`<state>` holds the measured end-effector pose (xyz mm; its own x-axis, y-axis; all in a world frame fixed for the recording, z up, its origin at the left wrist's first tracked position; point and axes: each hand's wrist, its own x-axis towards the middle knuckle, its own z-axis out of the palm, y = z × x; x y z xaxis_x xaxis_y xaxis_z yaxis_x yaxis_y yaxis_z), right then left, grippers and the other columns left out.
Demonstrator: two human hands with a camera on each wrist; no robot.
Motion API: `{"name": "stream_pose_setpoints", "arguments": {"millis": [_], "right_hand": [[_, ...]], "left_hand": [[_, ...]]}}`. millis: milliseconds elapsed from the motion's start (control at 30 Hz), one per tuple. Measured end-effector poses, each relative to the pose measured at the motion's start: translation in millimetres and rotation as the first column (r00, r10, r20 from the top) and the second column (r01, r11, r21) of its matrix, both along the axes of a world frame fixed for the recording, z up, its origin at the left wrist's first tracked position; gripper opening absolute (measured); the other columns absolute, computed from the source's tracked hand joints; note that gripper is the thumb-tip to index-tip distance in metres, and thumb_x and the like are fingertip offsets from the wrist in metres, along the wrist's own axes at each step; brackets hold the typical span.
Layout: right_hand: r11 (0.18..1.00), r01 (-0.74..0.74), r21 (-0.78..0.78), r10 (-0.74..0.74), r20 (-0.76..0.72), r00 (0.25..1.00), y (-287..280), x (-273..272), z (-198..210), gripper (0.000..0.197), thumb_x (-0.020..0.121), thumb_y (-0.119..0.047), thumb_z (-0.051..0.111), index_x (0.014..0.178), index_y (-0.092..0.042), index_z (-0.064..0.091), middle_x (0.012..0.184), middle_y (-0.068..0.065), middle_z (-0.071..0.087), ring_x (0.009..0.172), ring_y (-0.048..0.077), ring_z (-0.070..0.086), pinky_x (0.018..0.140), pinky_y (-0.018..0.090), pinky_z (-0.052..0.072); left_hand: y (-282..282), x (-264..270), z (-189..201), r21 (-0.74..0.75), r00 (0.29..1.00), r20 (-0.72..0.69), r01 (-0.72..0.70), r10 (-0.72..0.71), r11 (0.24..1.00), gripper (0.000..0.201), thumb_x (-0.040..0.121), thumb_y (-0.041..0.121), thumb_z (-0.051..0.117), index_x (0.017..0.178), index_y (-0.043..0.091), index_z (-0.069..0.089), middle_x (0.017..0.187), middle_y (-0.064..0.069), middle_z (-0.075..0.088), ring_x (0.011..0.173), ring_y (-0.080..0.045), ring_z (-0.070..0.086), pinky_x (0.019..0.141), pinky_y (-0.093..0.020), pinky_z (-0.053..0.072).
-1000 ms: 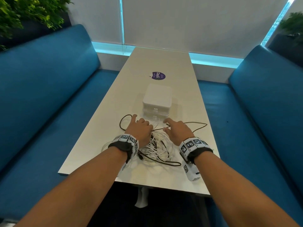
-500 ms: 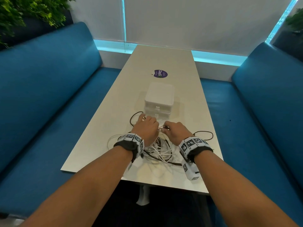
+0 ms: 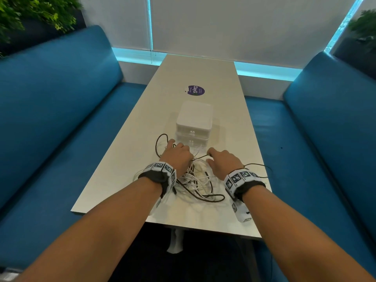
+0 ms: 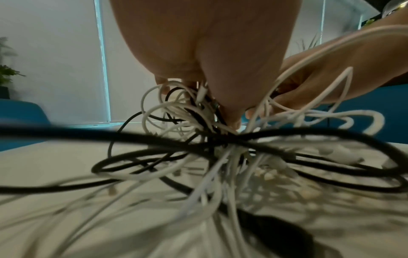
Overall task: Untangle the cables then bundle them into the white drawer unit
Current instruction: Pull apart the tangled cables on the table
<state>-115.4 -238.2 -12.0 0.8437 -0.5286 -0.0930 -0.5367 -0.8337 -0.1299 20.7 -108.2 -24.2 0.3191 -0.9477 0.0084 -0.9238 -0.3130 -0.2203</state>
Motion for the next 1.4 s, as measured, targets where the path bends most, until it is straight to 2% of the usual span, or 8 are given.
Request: {"name": "stream_pose_setpoints", "arguments": {"millis": [333, 533, 633, 767, 867, 1167, 1267, 1400], "right_hand": [[0.991, -0.129, 0.039, 0.129, 0.018, 0.992, 10.7, 14.3, 8.2, 0.032, 0.102, -0.046, 0.040, 0.110, -0.018, 0.053, 0.090, 0.011, 0.061, 0.081, 0.034, 0.061, 0.070, 0.043, 0.053], [0.993, -0.046, 0.106, 0.036, 0.092, 0.995, -8.1, 9.4, 15.6, 0.028, 0.100, -0.043, 0.048, 0.103, -0.017, 0.057, 0.083, 0.009, 0.058, 0.081, 0.035, 0.060, 0.073, 0.043, 0.053], [0.992, 0.013, 0.126, -0.026, 0.098, 0.995, -16.4, 3.6, 15.4, 0.030, 0.100, -0.044, 0.049, 0.103, -0.016, 0.058, 0.085, 0.008, 0.058, 0.081, 0.033, 0.060, 0.074, 0.042, 0.053], [0.985, 0.095, 0.144, -0.111, 0.112, 0.987, -27.7, -6.5, 11.8, 0.030, 0.100, -0.044, 0.049, 0.102, -0.015, 0.057, 0.088, 0.011, 0.061, 0.078, 0.032, 0.060, 0.072, 0.041, 0.053], [0.984, 0.117, 0.136, -0.132, 0.105, 0.986, -30.1, -10.0, 10.3, 0.030, 0.101, -0.044, 0.048, 0.101, -0.016, 0.057, 0.089, 0.010, 0.063, 0.077, 0.030, 0.060, 0.072, 0.040, 0.054], [0.999, 0.032, -0.003, -0.032, 0.062, 0.998, -7.6, 0.6, 12.3, 0.016, 0.101, -0.028, 0.045, 0.112, -0.023, 0.056, 0.099, 0.011, 0.065, 0.085, 0.033, 0.062, 0.074, 0.040, 0.054], [1.000, -0.008, 0.031, 0.006, 0.042, 0.999, -2.1, 5.3, 9.6, 0.022, 0.099, -0.033, 0.048, 0.119, -0.030, 0.057, 0.109, 0.010, 0.065, 0.100, 0.032, 0.062, 0.082, 0.041, 0.053], [0.988, -0.118, 0.096, 0.117, 0.018, 0.993, 11.7, 14.5, 7.2, 0.023, 0.100, -0.038, 0.049, 0.117, -0.030, 0.062, 0.106, 0.009, 0.067, 0.096, 0.031, 0.063, 0.079, 0.040, 0.053]], "left_hand": [[5.0, -1.7, -4.3, -0.099, 0.999, -0.011, 0.039, -0.040, 0.994, 0.023, 0.099, 0.033, 0.048, 0.111, 0.020, 0.063, 0.115, -0.002, 0.061, 0.118, -0.025, 0.050, 0.112, -0.051, 0.022], [19.0, 10.1, -7.7, -0.234, 0.986, -0.166, -0.067, 0.028, 0.970, 0.014, 0.093, 0.029, 0.049, 0.098, 0.027, 0.062, 0.112, 0.008, 0.059, 0.119, -0.020, 0.047, 0.112, -0.048, 0.019], [19.8, 12.9, -5.6, -0.238, 0.968, -0.248, -0.088, 0.027, 0.967, 0.017, 0.091, 0.028, 0.052, 0.106, 0.029, 0.060, 0.118, 0.009, 0.057, 0.123, -0.019, 0.043, 0.112, -0.048, 0.018], [24.2, 18.3, -6.7, -0.243, 0.899, -0.436, -0.156, 0.035, 0.957, 0.032, 0.091, 0.033, 0.059, 0.122, 0.031, 0.050, 0.130, 0.007, 0.047, 0.123, -0.018, 0.043, 0.108, -0.045, 0.028], [27.3, 22.2, -4.0, -0.243, 0.872, -0.489, -0.154, 0.016, 0.958, 0.025, 0.091, 0.034, 0.063, 0.113, 0.032, 0.053, 0.130, 0.007, 0.041, 0.112, -0.018, 0.048, 0.104, -0.045, 0.035], [3.8, 0.8, 8.0, -0.065, 0.999, 0.004, -0.036, 0.037, 0.997, 0.024, 0.099, 0.026, 0.049, 0.112, 0.016, 0.066, 0.122, -0.005, 0.051, 0.117, -0.028, 0.044, 0.110, -0.053, 0.024], [2.3, -0.7, 5.7, -0.001, 0.998, 0.050, -0.042, 0.042, 0.999, 0.023, 0.098, 0.019, 0.048, 0.116, 0.011, 0.060, 0.122, -0.008, 0.052, 0.117, -0.030, 0.044, 0.109, -0.051, 0.025], [4.4, -2.8, 4.6, -0.015, 0.997, 0.080, 0.014, -0.013, 1.000, 0.026, 0.095, 0.012, 0.047, 0.120, 0.011, 0.054, 0.123, -0.008, 0.054, 0.120, -0.030, 0.045, 0.110, -0.049, 0.025]]}}
